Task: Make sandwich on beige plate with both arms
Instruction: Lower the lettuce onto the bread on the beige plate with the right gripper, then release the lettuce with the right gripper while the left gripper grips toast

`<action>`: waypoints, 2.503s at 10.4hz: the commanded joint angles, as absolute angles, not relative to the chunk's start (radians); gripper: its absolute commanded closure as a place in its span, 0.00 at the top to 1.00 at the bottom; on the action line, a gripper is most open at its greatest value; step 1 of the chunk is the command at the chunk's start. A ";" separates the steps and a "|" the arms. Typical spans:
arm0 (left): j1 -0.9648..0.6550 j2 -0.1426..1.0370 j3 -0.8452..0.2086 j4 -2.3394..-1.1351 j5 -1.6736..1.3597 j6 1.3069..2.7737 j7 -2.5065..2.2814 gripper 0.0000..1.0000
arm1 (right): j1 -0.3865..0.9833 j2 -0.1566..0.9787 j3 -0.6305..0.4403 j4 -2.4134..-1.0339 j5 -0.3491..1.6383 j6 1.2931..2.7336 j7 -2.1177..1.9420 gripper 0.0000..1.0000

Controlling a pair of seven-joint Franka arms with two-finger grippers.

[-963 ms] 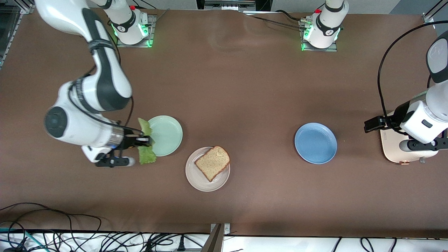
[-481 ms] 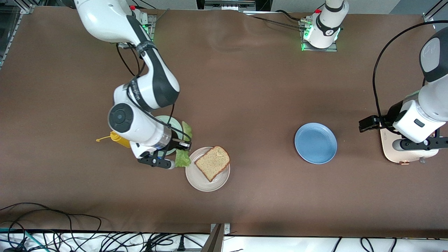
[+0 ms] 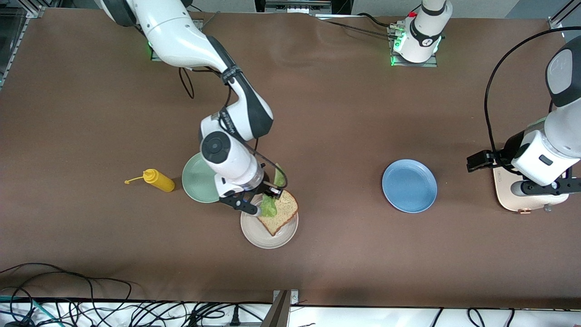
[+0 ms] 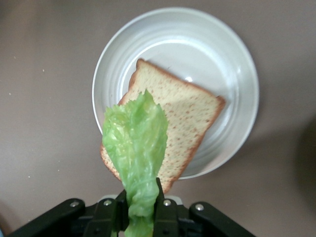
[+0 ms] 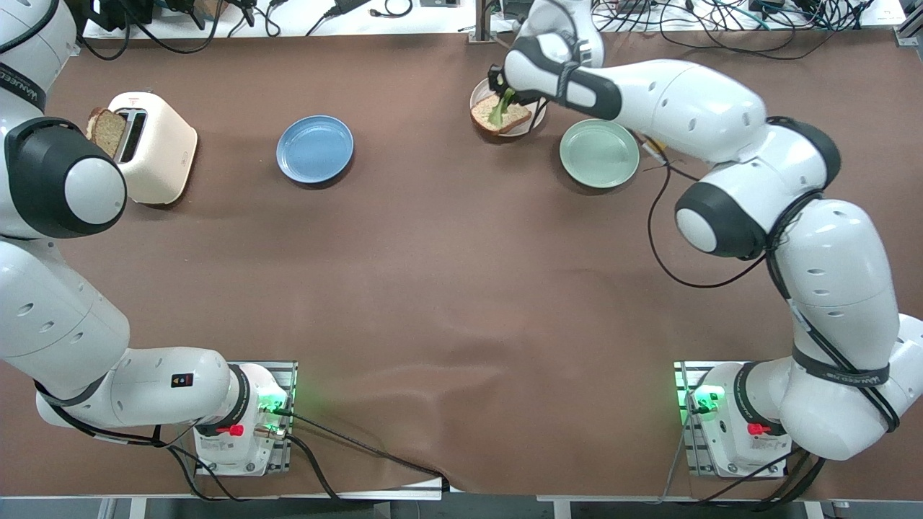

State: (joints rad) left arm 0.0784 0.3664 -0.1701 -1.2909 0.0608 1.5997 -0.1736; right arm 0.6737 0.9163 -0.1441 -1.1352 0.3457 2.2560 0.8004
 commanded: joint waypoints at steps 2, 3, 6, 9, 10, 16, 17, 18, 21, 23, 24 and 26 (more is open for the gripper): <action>0.084 0.362 -0.167 -1.287 0.046 1.601 -0.167 1.00 | 0.675 0.954 -0.186 -1.077 0.362 2.261 0.792 0.00; 0.084 0.362 -0.167 -1.287 0.046 1.601 -0.167 1.00 | 0.673 0.957 -0.193 -1.078 0.361 2.263 0.775 0.00; 0.087 0.362 -0.164 -1.287 0.052 1.601 -0.164 1.00 | 0.678 0.976 -0.198 -1.078 0.364 2.299 0.769 0.25; 0.138 0.362 -0.161 -1.282 0.057 1.603 -0.164 1.00 | 0.698 1.002 -0.198 -1.080 0.357 2.357 0.787 1.00; 0.158 0.362 -0.161 -1.282 0.057 1.605 -0.164 1.00 | 0.701 1.003 -0.198 -1.080 0.356 2.359 0.788 1.00; 0.380 0.386 -0.161 -1.282 0.060 1.606 0.139 1.00 | 0.700 1.003 -0.198 -1.085 0.350 2.359 0.779 1.00; 0.426 0.399 -0.161 -1.282 0.057 1.606 0.211 1.00 | 0.698 1.003 -0.198 -1.086 0.344 2.359 0.778 1.00; 0.448 0.414 -0.160 -1.281 0.057 1.606 0.265 1.00 | 0.693 1.000 -0.198 -1.088 0.341 2.359 0.770 1.00; 0.498 0.477 -0.114 -1.281 0.063 1.612 0.406 1.00 | 0.635 0.858 -0.189 -1.248 0.322 2.347 0.657 1.00; 0.499 0.517 -0.097 -1.282 0.139 1.644 0.417 1.00 | 0.586 0.723 -0.187 -1.360 0.321 2.250 0.521 1.00; 0.502 0.532 -0.097 -1.282 0.187 1.646 0.420 1.00 | 0.557 0.665 -0.187 -1.382 0.319 2.165 0.465 1.00; 0.514 0.567 -0.097 -1.282 0.216 1.646 0.420 1.00 | 0.482 0.541 -0.187 -1.439 0.318 2.021 0.326 1.00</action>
